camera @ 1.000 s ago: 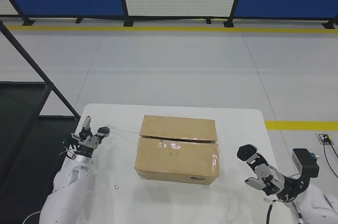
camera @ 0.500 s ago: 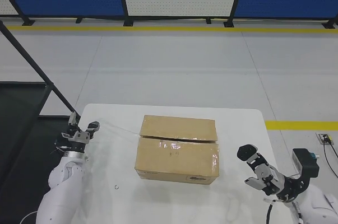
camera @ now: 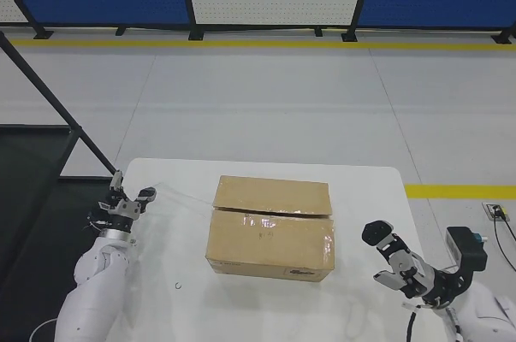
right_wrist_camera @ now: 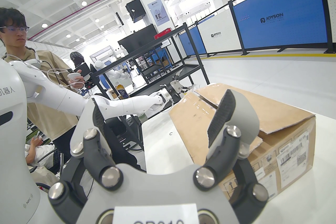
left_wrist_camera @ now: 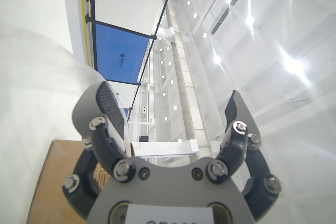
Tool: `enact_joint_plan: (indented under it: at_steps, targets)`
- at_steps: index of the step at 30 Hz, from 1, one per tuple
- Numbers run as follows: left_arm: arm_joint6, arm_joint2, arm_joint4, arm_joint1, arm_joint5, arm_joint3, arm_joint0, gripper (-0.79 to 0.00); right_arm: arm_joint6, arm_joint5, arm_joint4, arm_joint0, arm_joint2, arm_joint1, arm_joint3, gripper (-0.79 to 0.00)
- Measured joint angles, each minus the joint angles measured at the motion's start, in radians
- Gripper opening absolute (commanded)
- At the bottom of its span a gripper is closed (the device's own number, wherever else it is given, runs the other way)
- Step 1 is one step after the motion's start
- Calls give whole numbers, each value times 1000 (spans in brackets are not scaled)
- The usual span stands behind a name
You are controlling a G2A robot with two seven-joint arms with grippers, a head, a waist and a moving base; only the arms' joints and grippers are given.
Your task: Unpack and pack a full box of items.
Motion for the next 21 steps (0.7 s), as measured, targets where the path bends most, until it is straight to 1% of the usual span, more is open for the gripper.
enact_joint_plan:
  at_steps: [5, 9, 12, 17, 21]
  targets:
    - [-26, 31, 72, 2, 31, 13, 22, 0, 0, 0, 0, 0, 0, 0, 0, 0]
    - [-78, 55, 139, 7, 68, 6, 41, 0, 0, 0, 0, 0, 0, 0, 0, 0]
    - [-91, 61, 153, 9, 79, 0, 47, 0, 0, 0, 0, 0, 0, 0, 0, 0]
    - [-88, 88, 180, 4, 112, -5, 30, 0, 0, 0, 0, 0, 0, 0, 0, 0]
    - [-60, 114, 179, -9, 123, 10, -4, 0, 0, 0, 0, 0, 0, 0, 0, 0]
